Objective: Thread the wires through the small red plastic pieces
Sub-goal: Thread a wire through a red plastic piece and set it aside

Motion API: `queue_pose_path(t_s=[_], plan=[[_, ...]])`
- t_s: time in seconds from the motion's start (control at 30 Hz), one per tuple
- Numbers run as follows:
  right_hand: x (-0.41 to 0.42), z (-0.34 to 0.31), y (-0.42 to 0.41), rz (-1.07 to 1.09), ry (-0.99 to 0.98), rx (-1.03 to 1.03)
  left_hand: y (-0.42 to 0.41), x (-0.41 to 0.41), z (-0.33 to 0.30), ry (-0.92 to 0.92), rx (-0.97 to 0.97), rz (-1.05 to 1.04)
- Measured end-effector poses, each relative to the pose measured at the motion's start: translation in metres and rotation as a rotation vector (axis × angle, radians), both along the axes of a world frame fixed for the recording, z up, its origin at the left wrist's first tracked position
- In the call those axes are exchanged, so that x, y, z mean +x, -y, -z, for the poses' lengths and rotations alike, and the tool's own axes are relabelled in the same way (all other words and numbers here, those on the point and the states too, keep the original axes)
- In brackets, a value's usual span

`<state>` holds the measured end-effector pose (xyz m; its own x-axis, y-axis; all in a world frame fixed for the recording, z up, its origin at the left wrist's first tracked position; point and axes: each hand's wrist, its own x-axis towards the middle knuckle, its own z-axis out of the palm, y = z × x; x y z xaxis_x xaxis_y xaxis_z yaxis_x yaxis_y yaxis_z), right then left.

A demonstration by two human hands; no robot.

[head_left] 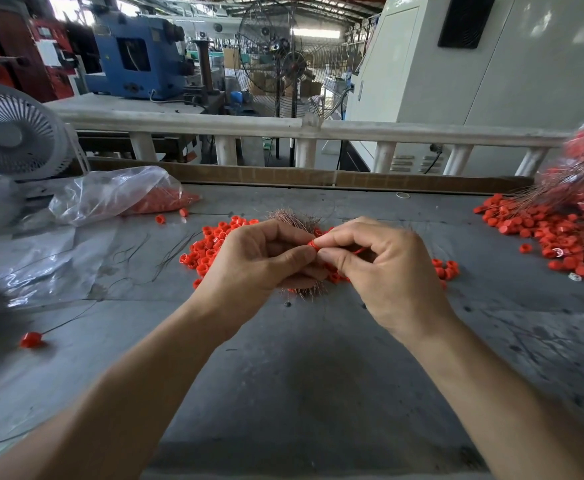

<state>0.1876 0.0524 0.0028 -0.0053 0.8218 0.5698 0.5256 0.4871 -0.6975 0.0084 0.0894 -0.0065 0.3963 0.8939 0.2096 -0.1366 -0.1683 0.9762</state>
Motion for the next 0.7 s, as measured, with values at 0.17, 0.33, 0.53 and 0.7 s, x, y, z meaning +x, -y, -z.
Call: queue_pose_path(t_s=[0.17, 0.33, 0.53, 0.7], plan=[[-0.001, 0.002, 0.0, 0.035, 0.106, 0.097, -0.001, 0.001, 0.002, 0.066, -0.095, 0.016], [-0.01, 0.007, 0.001, 0.136, 0.257, 0.2, -0.001, 0.0, 0.003, 0.144, -0.231, 0.064], [-0.019, 0.01, 0.002, 0.258, 0.329, 0.266, 0.0, 0.001, 0.003, 0.191, -0.319, 0.105], [-0.016, 0.01, 0.0, 0.271, 0.277, 0.262, -0.001, 0.0, 0.002, 0.185, -0.324, 0.129]])
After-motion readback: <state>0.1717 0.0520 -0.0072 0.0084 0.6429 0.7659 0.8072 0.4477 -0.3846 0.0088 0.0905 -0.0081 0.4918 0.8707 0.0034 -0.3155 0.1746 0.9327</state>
